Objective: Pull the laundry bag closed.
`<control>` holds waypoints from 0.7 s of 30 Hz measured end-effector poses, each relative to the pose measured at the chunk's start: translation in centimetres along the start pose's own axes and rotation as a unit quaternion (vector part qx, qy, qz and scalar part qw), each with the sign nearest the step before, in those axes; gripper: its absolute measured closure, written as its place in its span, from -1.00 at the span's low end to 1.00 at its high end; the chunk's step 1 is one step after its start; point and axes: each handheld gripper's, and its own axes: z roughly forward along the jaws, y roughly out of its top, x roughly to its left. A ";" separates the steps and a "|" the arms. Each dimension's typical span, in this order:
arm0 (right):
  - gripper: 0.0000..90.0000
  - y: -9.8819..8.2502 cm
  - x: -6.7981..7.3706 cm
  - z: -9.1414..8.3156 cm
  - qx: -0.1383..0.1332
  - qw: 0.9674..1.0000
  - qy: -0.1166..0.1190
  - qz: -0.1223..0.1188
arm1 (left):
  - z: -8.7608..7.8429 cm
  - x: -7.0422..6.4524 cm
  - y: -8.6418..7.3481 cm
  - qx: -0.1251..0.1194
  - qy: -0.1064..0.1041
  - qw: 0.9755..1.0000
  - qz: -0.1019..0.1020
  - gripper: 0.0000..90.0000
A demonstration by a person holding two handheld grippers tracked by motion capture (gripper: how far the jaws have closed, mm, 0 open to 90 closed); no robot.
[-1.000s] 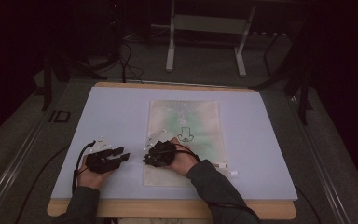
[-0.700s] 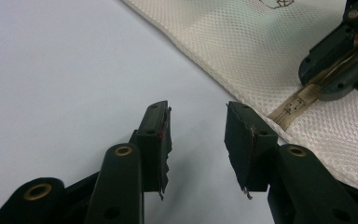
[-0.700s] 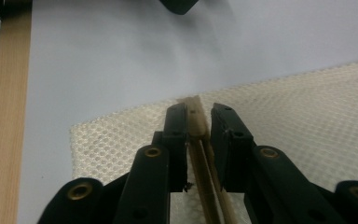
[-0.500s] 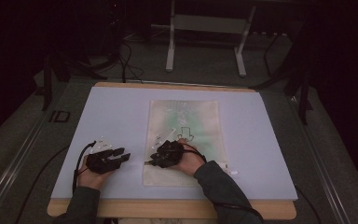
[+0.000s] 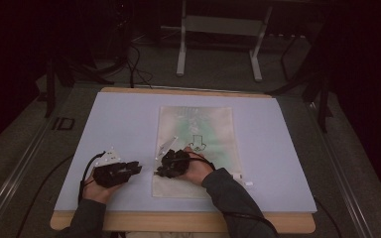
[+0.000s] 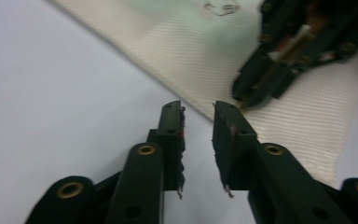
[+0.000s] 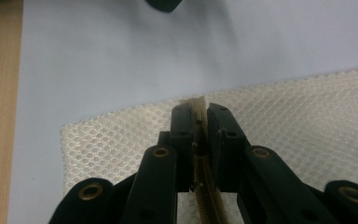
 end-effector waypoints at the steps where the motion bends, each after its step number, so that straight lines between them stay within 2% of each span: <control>1: 0.80 0.0 0.0 0.0 -0.002 1.000 0.003 0.002 | 0.0 -0.3 0.1 -0.001 -0.014 1.000 0.009 0.67; 2: 0.80 0.0 0.0 0.0 -0.002 1.000 0.003 0.002 | 0.0 -0.3 0.1 -0.001 -0.014 1.000 0.009 0.71; 5: 0.81 0.0 -0.2 0.1 0.002 1.000 0.007 0.001 | 0.3 -0.8 0.2 -0.001 -0.040 0.999 0.030 0.80; 7: 0.81 -0.1 -0.3 0.2 0.000 1.000 0.008 0.003 | 0.5 -1.3 0.2 0.002 -0.055 0.998 0.045 0.95; 8: 0.81 -0.1 -0.3 0.2 0.000 1.000 0.008 0.003 | 0.7 -1.5 0.3 0.006 -0.056 0.997 0.052 0.95; 9: 0.81 -0.1 -0.4 0.2 0.000 1.000 0.010 0.002 | 1.2 -1.9 0.3 0.016 -0.061 0.996 0.069 0.97; 10: 0.81 -0.1 -0.4 0.2 0.000 1.000 0.010 0.002 | 1.2 -1.9 0.3 0.016 -0.061 0.996 0.069 0.98; 15: 0.81 -0.2 -0.3 0.3 -0.001 1.000 0.011 0.003 | 2.4 -2.6 0.5 0.033 -0.080 0.992 0.092 0.98; 21: 0.81 -0.2 -0.3 0.4 -0.002 1.000 0.011 0.005 | 3.7 -3.3 0.5 0.059 -0.086 0.987 0.124 0.98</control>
